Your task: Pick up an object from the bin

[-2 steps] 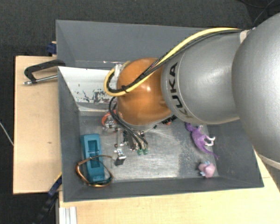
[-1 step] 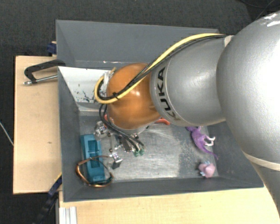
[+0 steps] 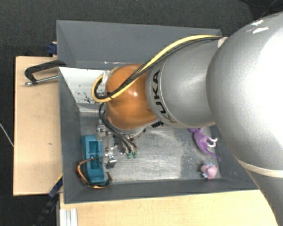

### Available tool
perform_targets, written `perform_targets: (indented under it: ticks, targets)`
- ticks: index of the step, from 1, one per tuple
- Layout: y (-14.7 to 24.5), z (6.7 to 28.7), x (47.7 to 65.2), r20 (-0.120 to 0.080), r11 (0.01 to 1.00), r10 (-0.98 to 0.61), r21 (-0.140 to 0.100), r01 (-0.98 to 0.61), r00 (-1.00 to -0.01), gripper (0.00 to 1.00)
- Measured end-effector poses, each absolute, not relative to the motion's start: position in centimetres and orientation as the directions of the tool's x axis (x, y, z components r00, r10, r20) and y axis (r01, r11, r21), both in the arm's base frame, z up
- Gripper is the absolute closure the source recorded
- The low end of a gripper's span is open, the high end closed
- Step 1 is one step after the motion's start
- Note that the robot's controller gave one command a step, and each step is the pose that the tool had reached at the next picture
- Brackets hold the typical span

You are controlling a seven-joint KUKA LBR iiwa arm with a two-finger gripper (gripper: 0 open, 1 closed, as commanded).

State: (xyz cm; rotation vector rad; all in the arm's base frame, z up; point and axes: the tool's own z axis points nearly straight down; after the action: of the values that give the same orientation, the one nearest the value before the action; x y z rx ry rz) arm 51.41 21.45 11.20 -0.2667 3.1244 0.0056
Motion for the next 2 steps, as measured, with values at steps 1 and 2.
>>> perform_targets:
  ticks: [1,2]
  targets:
    - [21.29,11.14,50.98,-0.034,0.991,-0.134,0.002,-0.134,-0.990,1.00]
    - [21.29,11.14,50.99,-0.035,0.991,-0.134,0.002,-0.134,-0.990,1.00]
